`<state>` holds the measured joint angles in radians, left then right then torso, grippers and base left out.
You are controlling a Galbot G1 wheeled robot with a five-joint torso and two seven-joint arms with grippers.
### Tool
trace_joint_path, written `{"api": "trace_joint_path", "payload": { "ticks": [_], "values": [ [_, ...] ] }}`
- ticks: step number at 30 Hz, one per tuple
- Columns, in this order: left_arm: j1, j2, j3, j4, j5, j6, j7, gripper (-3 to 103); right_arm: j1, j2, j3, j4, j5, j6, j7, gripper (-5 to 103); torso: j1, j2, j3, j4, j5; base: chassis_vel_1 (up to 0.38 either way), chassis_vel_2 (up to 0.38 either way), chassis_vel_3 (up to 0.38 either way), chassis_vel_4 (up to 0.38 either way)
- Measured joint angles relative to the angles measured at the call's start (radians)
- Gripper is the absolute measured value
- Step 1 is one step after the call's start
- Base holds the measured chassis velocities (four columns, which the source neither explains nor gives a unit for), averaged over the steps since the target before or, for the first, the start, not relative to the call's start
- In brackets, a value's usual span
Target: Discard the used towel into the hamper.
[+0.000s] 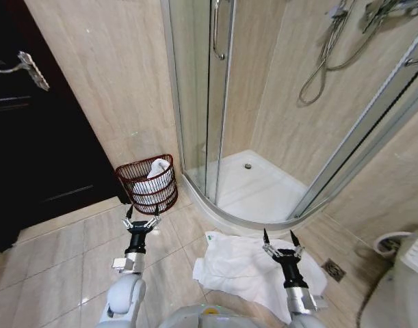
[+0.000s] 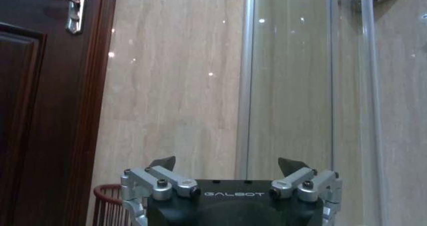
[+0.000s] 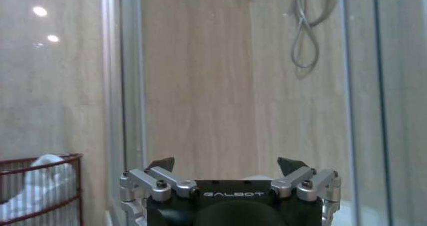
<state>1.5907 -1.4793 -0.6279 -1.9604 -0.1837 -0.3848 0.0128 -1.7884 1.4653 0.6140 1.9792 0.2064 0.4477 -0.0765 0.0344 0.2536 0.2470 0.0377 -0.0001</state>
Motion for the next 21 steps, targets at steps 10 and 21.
{"api": "trace_joint_path", "payload": {
  "ticks": [10, 21],
  "values": [
    [0.0, 0.005, 0.003, 0.002, 0.002, 0.0, 0.001, 100, 0.004, 0.01, -0.014, 0.003, -0.045, -0.02, 0.089, 100, -0.011, -0.035, -0.024, 0.0, 0.0, 0.0, 0.0, 0.0, 0.0],
    [0.003, 0.007, 0.005, 0.001, 0.002, 0.002, 0.007, 100, -0.008, 0.008, -0.012, 0.011, -0.06, -0.025, 0.122, 100, -0.024, -0.084, -0.059, 0.0, 0.0001, 0.0, 0.0, 0.0, 0.0]
  ]
}}
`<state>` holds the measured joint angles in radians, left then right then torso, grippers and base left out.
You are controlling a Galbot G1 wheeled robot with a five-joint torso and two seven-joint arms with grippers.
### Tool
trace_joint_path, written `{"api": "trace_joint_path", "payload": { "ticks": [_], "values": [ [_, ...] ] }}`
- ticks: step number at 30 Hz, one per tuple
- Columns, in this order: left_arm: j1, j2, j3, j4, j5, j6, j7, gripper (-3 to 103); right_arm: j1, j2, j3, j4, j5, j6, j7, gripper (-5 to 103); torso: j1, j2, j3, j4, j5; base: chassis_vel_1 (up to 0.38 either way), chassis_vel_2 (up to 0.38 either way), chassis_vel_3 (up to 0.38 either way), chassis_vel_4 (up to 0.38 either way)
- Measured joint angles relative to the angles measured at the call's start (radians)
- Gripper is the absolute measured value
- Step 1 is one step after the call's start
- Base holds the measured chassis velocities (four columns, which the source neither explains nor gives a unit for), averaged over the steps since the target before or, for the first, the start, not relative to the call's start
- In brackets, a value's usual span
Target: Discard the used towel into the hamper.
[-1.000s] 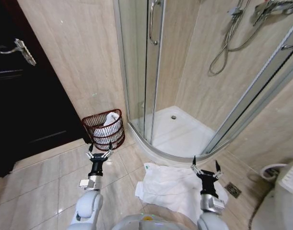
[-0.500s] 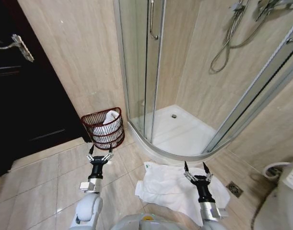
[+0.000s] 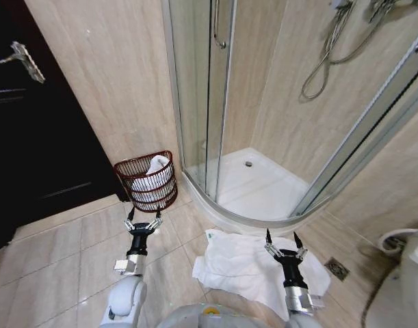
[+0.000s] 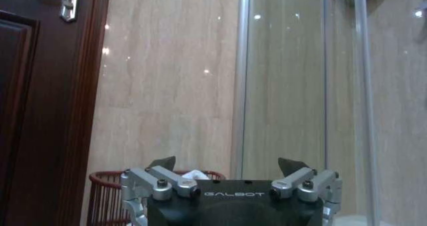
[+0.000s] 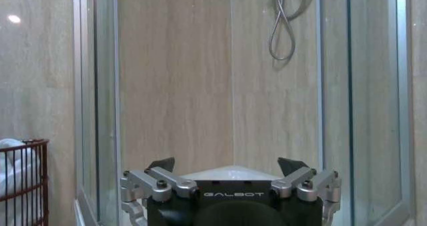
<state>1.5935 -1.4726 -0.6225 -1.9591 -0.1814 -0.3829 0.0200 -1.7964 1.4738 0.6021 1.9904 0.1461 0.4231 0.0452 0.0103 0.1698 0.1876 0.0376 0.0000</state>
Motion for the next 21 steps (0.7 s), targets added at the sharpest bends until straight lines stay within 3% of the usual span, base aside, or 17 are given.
{"api": "trace_joint_path", "payload": {
  "ticks": [13, 21],
  "values": [
    [0.002, 0.035, 0.027, -0.025, -0.067, 0.074, 0.04, 100, -0.005, 0.024, -0.017, 0.018, -0.037, -0.027, 0.056, 100, -0.01, -0.049, -0.037, 0.0, 0.0, 0.0, 0.0, 0.0, 0.0],
    [-0.009, 0.04, 0.022, -0.009, -0.065, 0.073, 0.057, 100, -0.004, 0.016, -0.016, 0.013, -0.038, -0.027, 0.07, 100, -0.01, -0.081, -0.068, 0.0001, 0.0, 0.0, 0.0, 0.0, 0.0]
  ]
}}
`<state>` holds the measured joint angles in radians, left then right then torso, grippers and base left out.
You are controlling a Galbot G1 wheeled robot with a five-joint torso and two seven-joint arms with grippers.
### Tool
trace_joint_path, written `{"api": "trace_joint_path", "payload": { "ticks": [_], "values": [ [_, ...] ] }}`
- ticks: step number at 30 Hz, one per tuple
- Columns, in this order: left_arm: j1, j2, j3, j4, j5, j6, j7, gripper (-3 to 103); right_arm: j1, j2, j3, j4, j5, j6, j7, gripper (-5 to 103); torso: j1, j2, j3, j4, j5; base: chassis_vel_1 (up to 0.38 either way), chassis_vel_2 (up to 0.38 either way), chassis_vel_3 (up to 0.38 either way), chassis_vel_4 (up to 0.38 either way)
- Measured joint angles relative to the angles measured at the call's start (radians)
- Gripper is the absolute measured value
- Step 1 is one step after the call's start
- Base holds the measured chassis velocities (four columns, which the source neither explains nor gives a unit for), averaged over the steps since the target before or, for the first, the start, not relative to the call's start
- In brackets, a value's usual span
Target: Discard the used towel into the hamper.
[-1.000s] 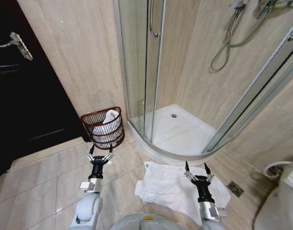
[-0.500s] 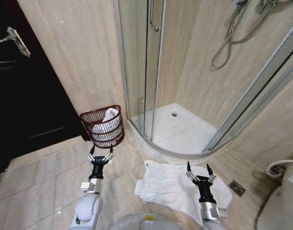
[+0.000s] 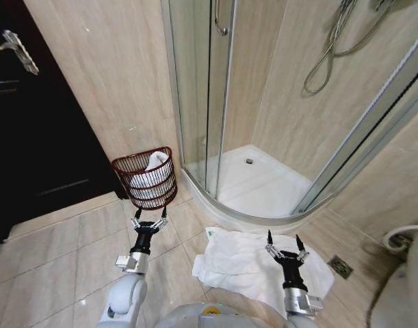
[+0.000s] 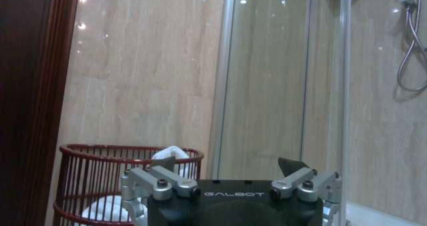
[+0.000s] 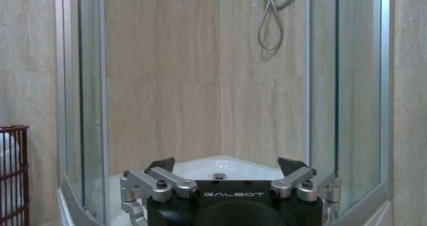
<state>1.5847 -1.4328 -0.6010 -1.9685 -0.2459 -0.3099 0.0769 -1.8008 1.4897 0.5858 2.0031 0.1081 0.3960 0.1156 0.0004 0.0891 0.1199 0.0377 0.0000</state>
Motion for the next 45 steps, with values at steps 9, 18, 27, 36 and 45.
{"api": "trace_joint_path", "payload": {
  "ticks": [9, 18, 27, 36, 45],
  "values": [
    [-0.004, -0.005, -0.005, 0.007, 0.02, -0.015, -0.001, 100, 0.007, -0.002, -0.006, -0.005, -0.007, 0.0, 0.007, 100, 0.0, -0.01, -0.012, 0.0003, 0.0, 0.0, 0.0, 0.0, 0.0],
    [-0.019, -0.013, -0.007, 0.023, 0.03, -0.039, -0.016, 100, 0.007, -0.006, -0.007, -0.034, -0.003, -0.054, 0.043, 100, 0.0, -0.007, -0.01, 0.0003, 0.0001, 0.0, 0.0, 0.0, 0.0],
    [-0.01, -0.013, -0.02, 0.012, 0.041, -0.05, -0.029, 100, 0.077, -0.042, 0.018, -0.183, 0.135, -0.182, 0.089, 100, 0.0, -0.004, -0.007, 0.0003, 0.0003, 0.0, 0.0, 0.0, 0.0],
    [0.016, -0.026, -0.029, -0.016, 0.064, -0.072, -0.042, 100, 0.116, -0.099, 0.074, -0.283, 0.213, -0.358, -0.11, 100, 0.0, -0.002, -0.005, 0.0002, 0.0, 0.0, 0.0, 0.0, 0.0],
    [0.019, -0.036, -0.031, -0.032, 0.064, -0.074, -0.044, 100, 0.224, -0.14, 0.112, -0.362, 0.263, -0.641, -0.303, 100, 0.0, -0.001, -0.004, 0.0003, 0.0, 0.0, 0.0, 0.0, 0.0]
  ]
}}
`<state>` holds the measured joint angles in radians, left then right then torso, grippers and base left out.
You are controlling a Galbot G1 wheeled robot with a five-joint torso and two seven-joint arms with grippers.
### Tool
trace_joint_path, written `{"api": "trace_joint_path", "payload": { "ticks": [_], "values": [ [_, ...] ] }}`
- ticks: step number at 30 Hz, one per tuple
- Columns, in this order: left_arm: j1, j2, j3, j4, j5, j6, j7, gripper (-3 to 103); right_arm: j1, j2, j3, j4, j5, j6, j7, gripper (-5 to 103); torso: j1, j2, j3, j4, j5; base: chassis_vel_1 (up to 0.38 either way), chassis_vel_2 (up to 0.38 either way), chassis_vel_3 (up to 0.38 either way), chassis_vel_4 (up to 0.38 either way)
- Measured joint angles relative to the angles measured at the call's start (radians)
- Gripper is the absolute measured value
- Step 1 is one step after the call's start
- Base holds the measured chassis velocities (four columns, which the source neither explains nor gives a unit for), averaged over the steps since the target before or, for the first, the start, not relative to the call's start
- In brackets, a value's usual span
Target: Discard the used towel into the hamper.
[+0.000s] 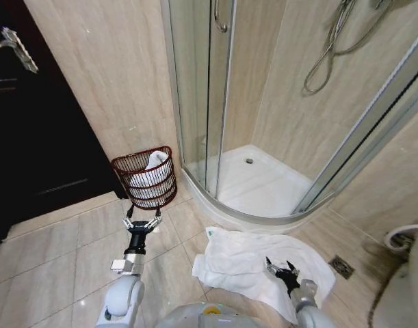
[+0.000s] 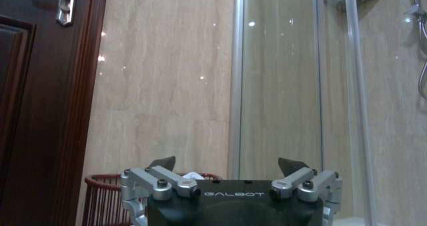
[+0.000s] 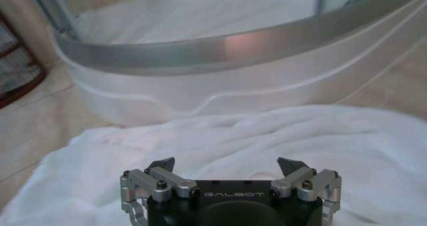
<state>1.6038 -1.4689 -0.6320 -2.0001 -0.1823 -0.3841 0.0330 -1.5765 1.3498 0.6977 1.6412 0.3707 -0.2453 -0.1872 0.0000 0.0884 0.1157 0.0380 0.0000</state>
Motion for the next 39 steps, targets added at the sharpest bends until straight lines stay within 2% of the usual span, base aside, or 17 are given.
{"api": "trace_joint_path", "payload": {
  "ticks": [1, 3, 4, 6, 9, 12, 13, 16, 20, 33, 39],
  "values": [
    [0.0, 0.0, 0.0, 0.0, 0.0, 0.0, 0.0, 100, 0.0, 0.0, 0.0, 0.0, 0.0, 0.0, 0.0, 100, 0.0, 0.0, 0.0, 0.0, 0.0, 0.0, 0.0, 0.0, 0.0],
    [0.0, -0.002, -0.001, 0.0, -0.001, -0.003, -0.001, 100, 0.031, -0.006, 0.0, 0.0, -0.004, -0.11, -0.039, 100, 0.0, 0.0, 0.0, -0.0001, 0.0001, 0.0, 0.0, 0.0, 0.0],
    [0.0, -0.002, -0.001, 0.0, -0.001, -0.003, -0.001, 100, 0.031, -0.006, 0.0, 0.0, -0.004, -0.11, -0.039, 100, 0.0, 0.0, 0.0, -0.0001, 0.0001, 0.0, 0.0, 0.0, 0.0],
    [0.003, 0.0, -0.006, -0.001, -0.007, -0.008, -0.003, 100, 0.082, -0.013, -0.005, -0.025, -0.009, -0.215, -0.043, 100, 0.0, 0.001, 0.001, -0.0001, -0.0001, 0.0, 0.0, 0.0, 0.0],
    [0.005, 0.003, -0.011, -0.003, -0.015, -0.012, -0.004, 100, 0.122, -0.019, -0.019, -0.054, -0.01, -0.25, -0.03, 100, 0.0, 0.001, 0.001, 0.0001, 0.0001, 0.0, 0.0, 0.0, 0.0],
    [0.003, 0.007, -0.016, 0.002, -0.024, -0.021, -0.005, 100, 0.19, -0.016, -0.05, -0.106, -0.016, -0.304, 0.036, 100, 0.0, 0.001, 0.001, 0.0, 0.0001, 0.0, 0.0, 0.0, 0.0],
    [0.003, 0.007, -0.016, 0.002, -0.024, -0.021, -0.005, 100, 0.19, -0.016, -0.05, -0.106, -0.016, -0.304, 0.036, 100, 0.0, 0.001, 0.001, 0.0, 0.0001, 0.0, 0.0, 0.0, 0.0],
    [-0.002, 0.007, -0.017, 0.008, -0.032, -0.025, -0.005, 100, 0.253, -0.006, -0.084, -0.162, -0.019, -0.328, 0.124, 100, 0.0, 0.001, 0.001, 0.0, 0.0001, 0.0, 0.0, 0.0, 0.0],
    [-0.01, 0.005, -0.017, 0.011, -0.034, -0.025, -0.005, 100, 0.313, 0.002, -0.102, -0.218, -0.02, -0.364, 0.16, 100, 0.0, 0.001, 0.001, 0.0, -0.0002, 0.0, 0.0, 0.0, 0.0],
    [-0.015, 0.007, -0.024, 0.007, -0.043, -0.018, -0.005, 100, 0.403, 0.021, -0.099, -0.366, -0.024, -0.363, 0.189, 100, 0.0, 0.002, 0.001, 0.0, 0.0, 0.0, 0.0, 0.0, 0.0],
    [-0.014, 0.005, -0.024, 0.001, -0.042, -0.016, -0.005, 100, 0.418, 0.028, -0.092, -0.424, -0.021, -0.317, 0.207, 100, 0.0, 0.002, 0.002, 0.0, 0.0, 0.0, 0.0, 0.0, 0.0]
  ]
}}
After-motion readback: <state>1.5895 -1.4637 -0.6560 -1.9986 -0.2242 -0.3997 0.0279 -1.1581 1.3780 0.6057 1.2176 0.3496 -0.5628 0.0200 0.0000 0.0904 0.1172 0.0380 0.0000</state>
